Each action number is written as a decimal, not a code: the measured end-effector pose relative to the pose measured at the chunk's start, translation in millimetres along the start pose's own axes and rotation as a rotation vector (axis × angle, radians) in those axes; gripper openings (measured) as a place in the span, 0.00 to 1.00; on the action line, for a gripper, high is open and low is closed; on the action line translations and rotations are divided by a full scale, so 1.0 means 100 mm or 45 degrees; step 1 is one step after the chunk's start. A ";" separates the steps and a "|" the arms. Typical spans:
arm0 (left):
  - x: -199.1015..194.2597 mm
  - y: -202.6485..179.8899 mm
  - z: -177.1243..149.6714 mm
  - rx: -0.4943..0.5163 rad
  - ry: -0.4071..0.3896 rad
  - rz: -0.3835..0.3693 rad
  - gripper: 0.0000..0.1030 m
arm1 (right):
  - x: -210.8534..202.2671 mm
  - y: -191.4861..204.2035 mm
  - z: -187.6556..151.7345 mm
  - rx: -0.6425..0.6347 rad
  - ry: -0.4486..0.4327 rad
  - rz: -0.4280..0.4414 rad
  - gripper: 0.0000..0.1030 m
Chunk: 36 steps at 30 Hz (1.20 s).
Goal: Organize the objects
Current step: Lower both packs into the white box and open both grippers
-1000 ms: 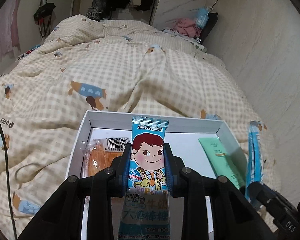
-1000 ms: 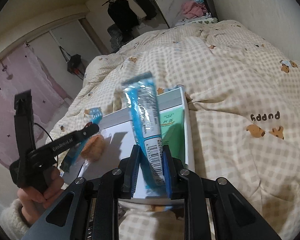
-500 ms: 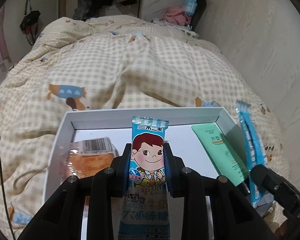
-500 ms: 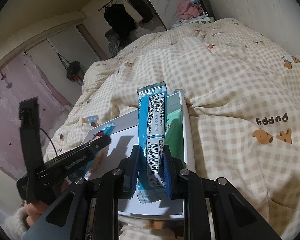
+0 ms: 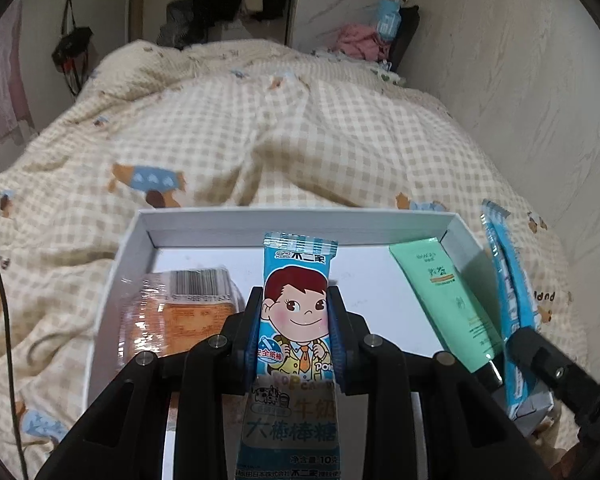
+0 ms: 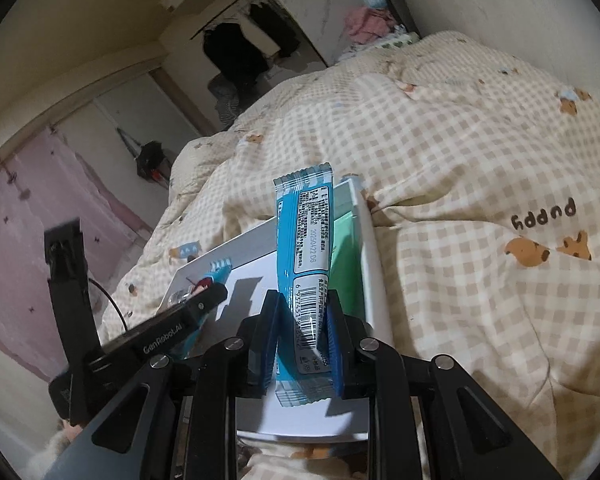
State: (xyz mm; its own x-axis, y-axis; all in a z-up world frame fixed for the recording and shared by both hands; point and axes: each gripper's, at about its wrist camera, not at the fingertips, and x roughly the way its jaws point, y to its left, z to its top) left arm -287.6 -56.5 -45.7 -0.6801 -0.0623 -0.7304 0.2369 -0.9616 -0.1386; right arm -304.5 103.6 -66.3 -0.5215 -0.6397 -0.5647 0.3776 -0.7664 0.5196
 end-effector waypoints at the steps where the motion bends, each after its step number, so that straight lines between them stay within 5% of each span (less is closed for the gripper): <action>1: -0.04 0.01 -0.01 -0.004 -0.013 -0.013 0.31 | 0.01 0.03 -0.02 -0.019 0.004 0.016 0.23; 22: -0.11 0.04 -0.12 -0.039 -0.028 -0.014 0.32 | -0.05 0.10 -0.13 -0.111 -0.046 0.069 0.23; 30: -0.13 0.10 -0.13 -0.068 -0.037 -0.066 0.50 | 0.00 0.16 -0.14 -0.161 -0.015 0.003 0.24; 33: -0.12 0.06 -0.12 -0.048 -0.034 -0.053 0.53 | -0.03 0.19 -0.16 -0.187 -0.034 0.036 0.37; 34: -0.13 0.05 -0.12 -0.041 -0.036 -0.049 0.53 | -0.04 0.20 -0.16 -0.193 -0.040 0.054 0.50; 36: -0.12 0.04 -0.10 -0.035 -0.033 -0.053 0.54 | -0.04 0.22 -0.17 -0.202 -0.046 0.061 0.52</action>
State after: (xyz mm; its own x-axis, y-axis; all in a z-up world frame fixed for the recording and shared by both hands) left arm -271.2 -56.9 -44.5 -0.7075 -0.0299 -0.7060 0.2271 -0.9558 -0.1870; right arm -281.2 88.3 -63.2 -0.5262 -0.6753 -0.5168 0.5173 -0.7366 0.4357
